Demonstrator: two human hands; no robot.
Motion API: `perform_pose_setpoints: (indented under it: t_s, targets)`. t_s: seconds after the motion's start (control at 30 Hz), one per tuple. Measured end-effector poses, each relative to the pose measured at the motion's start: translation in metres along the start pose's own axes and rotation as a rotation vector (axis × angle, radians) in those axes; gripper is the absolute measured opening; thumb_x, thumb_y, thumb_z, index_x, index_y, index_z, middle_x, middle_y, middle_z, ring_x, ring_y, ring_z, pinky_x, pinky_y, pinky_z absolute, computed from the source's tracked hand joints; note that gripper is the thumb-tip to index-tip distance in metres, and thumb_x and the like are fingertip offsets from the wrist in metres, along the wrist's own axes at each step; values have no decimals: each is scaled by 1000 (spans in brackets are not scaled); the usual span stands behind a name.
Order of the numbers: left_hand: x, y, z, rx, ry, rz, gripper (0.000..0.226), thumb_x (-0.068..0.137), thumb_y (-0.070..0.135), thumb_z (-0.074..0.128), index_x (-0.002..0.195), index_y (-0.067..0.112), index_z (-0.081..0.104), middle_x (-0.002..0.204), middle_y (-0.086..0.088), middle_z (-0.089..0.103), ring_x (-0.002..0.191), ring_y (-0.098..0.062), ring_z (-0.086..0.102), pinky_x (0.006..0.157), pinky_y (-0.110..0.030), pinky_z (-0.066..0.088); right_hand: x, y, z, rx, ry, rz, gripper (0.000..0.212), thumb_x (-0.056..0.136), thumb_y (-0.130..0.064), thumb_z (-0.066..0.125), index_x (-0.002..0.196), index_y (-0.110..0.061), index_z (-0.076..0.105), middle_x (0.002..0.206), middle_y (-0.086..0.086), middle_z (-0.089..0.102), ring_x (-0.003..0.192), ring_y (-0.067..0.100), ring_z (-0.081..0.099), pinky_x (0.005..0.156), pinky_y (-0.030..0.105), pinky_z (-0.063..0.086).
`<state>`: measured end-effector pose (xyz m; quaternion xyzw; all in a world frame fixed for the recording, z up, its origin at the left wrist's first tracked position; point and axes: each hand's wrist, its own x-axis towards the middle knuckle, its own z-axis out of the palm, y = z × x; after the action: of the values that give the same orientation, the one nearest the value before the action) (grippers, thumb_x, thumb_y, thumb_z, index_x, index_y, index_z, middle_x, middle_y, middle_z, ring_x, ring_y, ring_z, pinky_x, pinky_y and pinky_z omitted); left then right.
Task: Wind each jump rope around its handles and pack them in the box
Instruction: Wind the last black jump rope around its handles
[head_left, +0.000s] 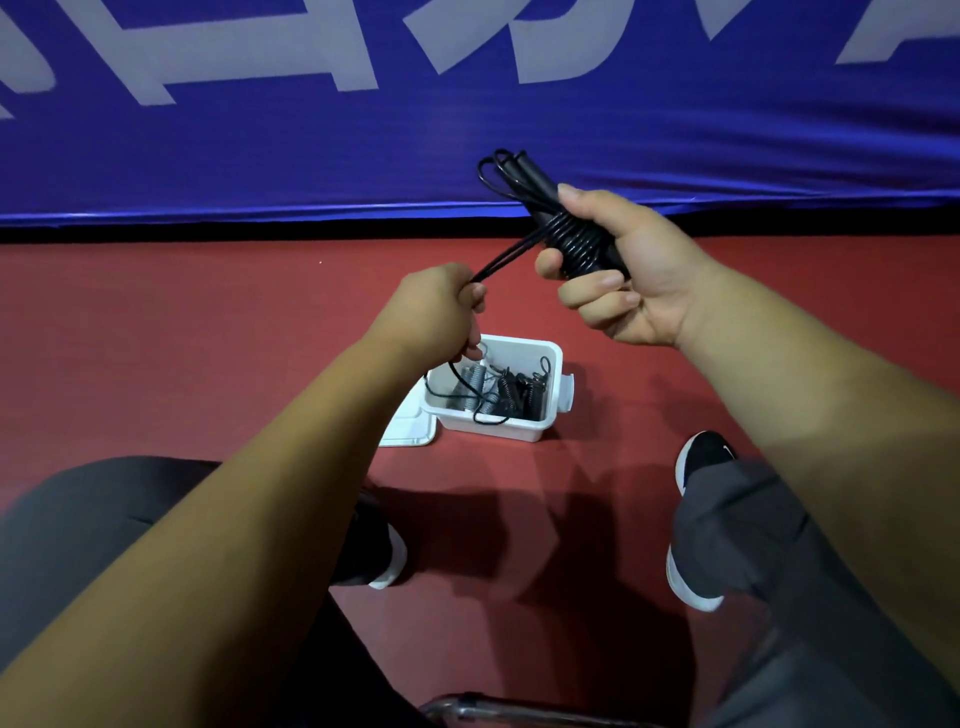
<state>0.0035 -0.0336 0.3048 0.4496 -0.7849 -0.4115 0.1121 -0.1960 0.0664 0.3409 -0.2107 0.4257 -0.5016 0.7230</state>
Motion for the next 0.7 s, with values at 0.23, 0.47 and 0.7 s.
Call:
perform_pose_setpoints:
  t_s: [0.23,0.47,0.7]
  targets:
    - [-3,8,-19,-142,-11,85,23,104,-5,46,98,3,67,78,-9,69,54,-9,67,54,-27,52,-5,19,4,-194,-237,320,37,97,-50,52,97,-13,51,74,0,54,35,-2,32,33,15,9]
    - [-2,20,-30,-223,-98,181,15,98,-5,61,98,3,74,93,-20,75,79,-30,68,82,-40,62,2,38,7,-588,-289,485,47,100,-34,61,136,-5,58,85,12,60,41,7,31,36,12,17]
    - [0,28,-35,60,20,294,7,95,17,75,97,23,79,97,13,78,87,3,70,81,-17,53,20,48,-1,-795,119,281,34,103,-35,67,123,-8,63,92,14,70,53,17,48,45,18,33]
